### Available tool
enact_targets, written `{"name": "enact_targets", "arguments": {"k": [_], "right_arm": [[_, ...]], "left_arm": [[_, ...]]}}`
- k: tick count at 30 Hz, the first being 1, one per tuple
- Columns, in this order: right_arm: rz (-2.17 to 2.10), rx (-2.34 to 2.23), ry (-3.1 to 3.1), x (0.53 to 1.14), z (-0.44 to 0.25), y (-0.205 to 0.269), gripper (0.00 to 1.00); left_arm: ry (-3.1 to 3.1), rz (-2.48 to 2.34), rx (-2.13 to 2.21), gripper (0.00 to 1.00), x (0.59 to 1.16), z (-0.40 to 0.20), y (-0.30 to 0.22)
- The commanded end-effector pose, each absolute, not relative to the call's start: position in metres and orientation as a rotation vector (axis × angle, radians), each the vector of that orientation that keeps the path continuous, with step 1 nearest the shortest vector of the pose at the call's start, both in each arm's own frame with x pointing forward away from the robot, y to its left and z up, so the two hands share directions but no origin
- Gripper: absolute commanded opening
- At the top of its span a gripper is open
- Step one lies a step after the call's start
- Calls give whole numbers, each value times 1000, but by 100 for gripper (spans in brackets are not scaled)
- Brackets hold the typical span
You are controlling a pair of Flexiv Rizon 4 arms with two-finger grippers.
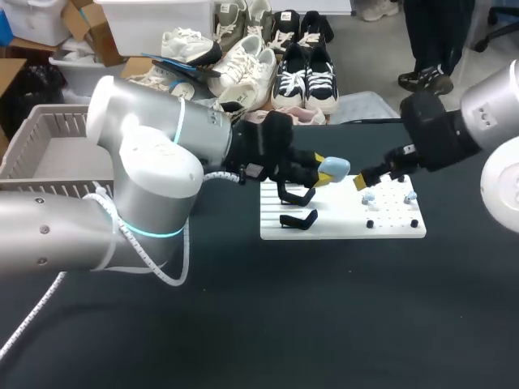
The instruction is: Pick up each earbud case from the left stands, insert the matching earbuds, close the lid, and place the case in the box.
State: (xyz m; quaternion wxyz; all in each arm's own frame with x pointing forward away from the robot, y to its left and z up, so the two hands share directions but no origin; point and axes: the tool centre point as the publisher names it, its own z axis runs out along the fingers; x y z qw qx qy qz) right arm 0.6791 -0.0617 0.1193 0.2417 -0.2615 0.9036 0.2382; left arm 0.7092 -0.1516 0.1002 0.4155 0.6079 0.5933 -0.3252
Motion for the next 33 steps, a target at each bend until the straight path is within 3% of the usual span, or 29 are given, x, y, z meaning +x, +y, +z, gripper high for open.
{"name": "enact_targets", "arguments": {"k": [1, 33], "right_arm": [[747, -747, 2458, 684, 117, -61, 100], [769, -739, 2445, 683, 112, -62, 100]], "left_arm": [[1485, -823, 1541, 0, 705, 103, -152], [1444, -863, 1584, 0, 679, 103, -161]]}}
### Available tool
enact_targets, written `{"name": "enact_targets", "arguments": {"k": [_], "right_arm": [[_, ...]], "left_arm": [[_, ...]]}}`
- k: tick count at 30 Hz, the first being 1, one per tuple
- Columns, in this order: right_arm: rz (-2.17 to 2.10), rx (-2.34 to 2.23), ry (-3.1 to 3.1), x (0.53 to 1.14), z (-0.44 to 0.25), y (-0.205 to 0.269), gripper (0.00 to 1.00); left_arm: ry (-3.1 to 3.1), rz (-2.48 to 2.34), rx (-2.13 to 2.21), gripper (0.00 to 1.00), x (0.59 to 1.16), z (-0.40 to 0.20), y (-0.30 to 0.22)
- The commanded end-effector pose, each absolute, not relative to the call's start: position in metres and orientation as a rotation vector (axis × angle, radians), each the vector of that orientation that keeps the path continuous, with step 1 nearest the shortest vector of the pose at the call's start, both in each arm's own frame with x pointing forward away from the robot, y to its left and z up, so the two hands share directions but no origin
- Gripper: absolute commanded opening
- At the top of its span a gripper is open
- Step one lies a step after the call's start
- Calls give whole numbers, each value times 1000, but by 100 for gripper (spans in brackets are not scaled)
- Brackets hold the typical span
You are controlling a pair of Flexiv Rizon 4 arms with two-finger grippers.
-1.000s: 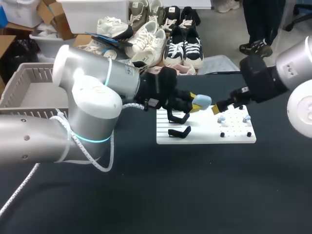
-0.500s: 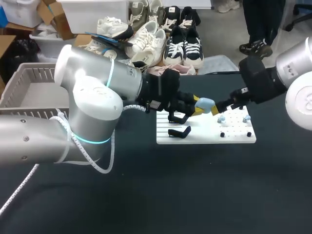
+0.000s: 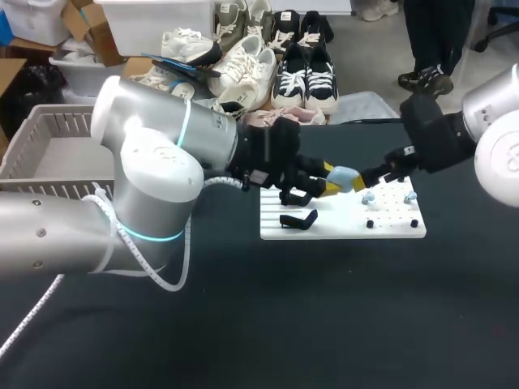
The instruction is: Pick up each earbud case from the left stands, insert the matching earbuds, close the lid, and place the case in the box.
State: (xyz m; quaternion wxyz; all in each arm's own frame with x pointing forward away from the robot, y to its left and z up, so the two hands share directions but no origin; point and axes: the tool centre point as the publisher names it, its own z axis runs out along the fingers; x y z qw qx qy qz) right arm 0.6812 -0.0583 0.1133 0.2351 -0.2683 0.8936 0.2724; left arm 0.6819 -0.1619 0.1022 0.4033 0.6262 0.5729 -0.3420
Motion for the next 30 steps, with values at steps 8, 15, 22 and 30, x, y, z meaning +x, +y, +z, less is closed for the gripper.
{"name": "enact_targets", "arguments": {"k": [8, 15, 22, 30], "right_arm": [[766, -723, 2439, 683, 114, -65, 100], [739, -698, 2430, 684, 120, -73, 100], [655, -612, 2425, 683, 128, -89, 100], [489, -480, 2475, 675, 128, -118, 100]], "left_arm": [[1429, -865, 1604, 0, 672, 101, -161], [1426, -871, 1612, 0, 668, 99, -159], [1429, -898, 1558, 0, 669, 97, -157], [1378, -953, 1402, 0, 689, 116, -154]]}}
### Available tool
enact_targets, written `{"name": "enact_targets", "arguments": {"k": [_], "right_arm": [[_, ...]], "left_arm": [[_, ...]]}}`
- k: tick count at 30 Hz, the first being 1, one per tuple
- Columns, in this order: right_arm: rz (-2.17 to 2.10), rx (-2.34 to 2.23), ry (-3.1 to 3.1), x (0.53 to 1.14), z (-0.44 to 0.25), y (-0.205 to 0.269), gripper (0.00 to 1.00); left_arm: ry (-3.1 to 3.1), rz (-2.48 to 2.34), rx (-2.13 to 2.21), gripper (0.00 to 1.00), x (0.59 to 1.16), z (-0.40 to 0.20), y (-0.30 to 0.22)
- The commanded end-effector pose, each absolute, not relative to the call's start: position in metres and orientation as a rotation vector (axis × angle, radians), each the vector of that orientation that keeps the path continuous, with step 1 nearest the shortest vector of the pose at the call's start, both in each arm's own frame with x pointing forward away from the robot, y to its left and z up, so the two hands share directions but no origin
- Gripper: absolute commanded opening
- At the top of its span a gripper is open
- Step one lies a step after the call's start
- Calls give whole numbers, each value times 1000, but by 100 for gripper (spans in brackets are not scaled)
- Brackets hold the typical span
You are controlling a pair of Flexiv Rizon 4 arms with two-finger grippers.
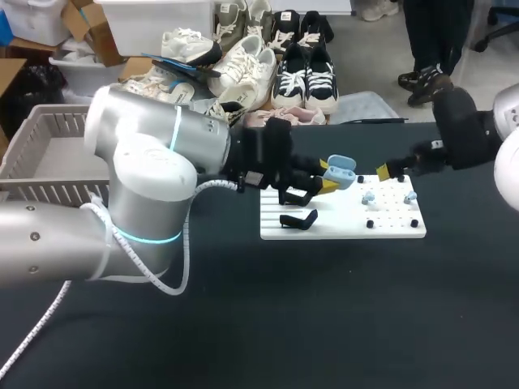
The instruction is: Pick up each earbud case from the left stands, insert the matching earbuds, close the lid, and place the case in the box.
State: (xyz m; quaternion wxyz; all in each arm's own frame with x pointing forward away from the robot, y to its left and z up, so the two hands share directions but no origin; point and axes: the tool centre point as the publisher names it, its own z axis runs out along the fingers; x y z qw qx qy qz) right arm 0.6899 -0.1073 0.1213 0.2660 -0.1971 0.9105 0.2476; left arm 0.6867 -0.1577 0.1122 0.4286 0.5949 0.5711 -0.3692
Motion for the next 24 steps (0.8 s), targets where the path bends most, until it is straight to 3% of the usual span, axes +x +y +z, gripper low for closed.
{"name": "enact_targets", "arguments": {"k": [1, 15, 24], "right_arm": [[482, -466, 2476, 675, 128, -121, 100], [398, -302, 2539, 667, 127, -155, 100], [380, -310, 2551, 676, 124, -161, 100]], "left_arm": [[1370, -963, 1378, 0, 692, 119, -154], [1286, -1090, 1196, 0, 707, 136, -154], [1295, -1053, 1235, 0, 709, 115, -157]]}}
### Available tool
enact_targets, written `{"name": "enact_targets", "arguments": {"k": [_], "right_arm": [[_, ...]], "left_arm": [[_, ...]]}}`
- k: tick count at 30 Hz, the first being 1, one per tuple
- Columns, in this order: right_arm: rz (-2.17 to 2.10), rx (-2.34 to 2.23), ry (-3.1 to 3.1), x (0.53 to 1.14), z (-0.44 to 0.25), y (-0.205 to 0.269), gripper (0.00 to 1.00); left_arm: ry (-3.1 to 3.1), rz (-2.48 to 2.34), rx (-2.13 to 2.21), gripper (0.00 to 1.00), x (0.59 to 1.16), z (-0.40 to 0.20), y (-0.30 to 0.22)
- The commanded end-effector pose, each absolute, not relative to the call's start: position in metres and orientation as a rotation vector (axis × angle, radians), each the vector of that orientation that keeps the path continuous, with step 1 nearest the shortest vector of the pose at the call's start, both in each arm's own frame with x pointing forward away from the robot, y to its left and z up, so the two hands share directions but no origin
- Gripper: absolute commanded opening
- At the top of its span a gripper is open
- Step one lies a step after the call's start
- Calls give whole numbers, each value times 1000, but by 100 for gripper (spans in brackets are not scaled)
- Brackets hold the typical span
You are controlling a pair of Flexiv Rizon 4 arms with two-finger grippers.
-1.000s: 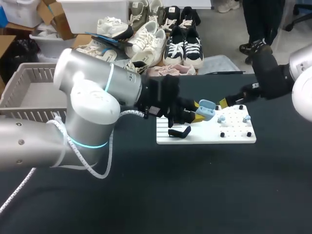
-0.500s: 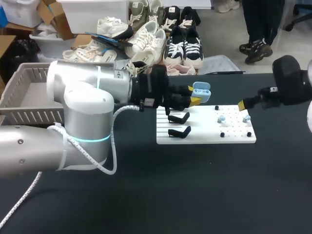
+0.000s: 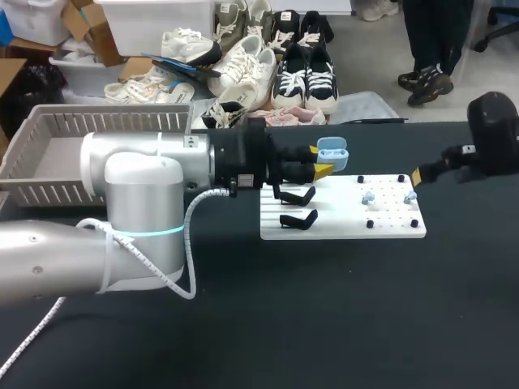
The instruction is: Pick up each earbud case from the left stands, insert the matching earbuds, close the lid, and place the case in the box.
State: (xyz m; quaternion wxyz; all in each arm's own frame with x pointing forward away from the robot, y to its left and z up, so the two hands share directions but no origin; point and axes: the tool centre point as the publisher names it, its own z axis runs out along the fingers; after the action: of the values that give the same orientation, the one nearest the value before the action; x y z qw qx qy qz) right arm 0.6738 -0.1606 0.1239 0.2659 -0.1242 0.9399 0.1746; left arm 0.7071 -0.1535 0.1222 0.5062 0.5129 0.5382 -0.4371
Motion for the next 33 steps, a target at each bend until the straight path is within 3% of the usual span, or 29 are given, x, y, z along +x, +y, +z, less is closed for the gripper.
{"name": "enact_targets", "arguments": {"k": [1, 33], "right_arm": [[379, -311, 2551, 676, 124, -162, 100], [374, -333, 2565, 678, 114, -166, 100]], "left_arm": [[1296, -1052, 1240, 0, 709, 113, -157], [1324, -981, 1240, 0, 707, 102, -148]]}}
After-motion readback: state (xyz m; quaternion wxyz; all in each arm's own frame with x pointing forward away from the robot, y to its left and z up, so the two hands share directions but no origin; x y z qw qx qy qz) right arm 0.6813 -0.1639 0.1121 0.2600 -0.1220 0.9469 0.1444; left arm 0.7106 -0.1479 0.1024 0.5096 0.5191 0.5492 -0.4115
